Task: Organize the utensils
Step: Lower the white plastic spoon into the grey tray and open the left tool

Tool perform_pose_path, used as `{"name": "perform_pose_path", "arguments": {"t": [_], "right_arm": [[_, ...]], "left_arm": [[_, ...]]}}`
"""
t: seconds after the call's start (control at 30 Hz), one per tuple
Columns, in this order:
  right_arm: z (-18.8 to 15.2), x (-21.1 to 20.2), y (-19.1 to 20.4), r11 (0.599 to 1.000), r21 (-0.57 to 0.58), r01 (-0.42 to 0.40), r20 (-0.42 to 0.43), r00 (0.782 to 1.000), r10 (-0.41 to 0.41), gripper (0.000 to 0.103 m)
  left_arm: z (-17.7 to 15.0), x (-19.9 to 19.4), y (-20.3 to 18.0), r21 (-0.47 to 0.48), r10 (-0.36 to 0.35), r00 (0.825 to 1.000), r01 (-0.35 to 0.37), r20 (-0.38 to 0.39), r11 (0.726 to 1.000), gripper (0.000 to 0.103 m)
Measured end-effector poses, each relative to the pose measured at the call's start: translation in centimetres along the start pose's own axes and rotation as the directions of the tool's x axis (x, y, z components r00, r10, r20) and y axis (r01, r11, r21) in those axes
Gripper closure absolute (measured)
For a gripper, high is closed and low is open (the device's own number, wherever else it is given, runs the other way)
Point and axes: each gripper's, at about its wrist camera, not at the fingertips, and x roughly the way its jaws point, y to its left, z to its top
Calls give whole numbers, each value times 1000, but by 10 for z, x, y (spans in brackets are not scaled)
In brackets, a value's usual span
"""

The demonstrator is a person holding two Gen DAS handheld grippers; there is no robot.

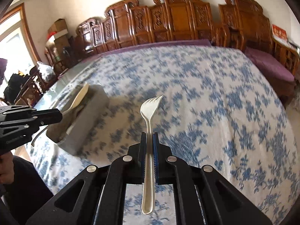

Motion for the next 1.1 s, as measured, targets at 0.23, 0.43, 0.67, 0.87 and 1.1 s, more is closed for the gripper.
{"name": "perform_pose_path", "arguments": {"t": [0.23,0.43,0.67,0.87,1.1], "right_arm": [[22,-26,26,998,-56,0,41,999,2,95],[31,-36,42,997,-74,-6,55,998,10,95],[36,-21,61,995,-97,-21,37,999,25,95],[43,3,77,992,-117,-44,5,999,45,95],[44,22,89,990,-120,-70,-22,997,68,95]], "left_arm": [[2,-24,22,-25,11,999,-10,45,1000,97],[0,-26,44,-59,-12,998,16,67,998,97],[-5,0,71,-82,-23,999,27,43,996,97],[-6,35,99,-113,-16,1000,15,-4,993,97],[-9,66,120,-142,3,999,-9,-45,990,97]]}}
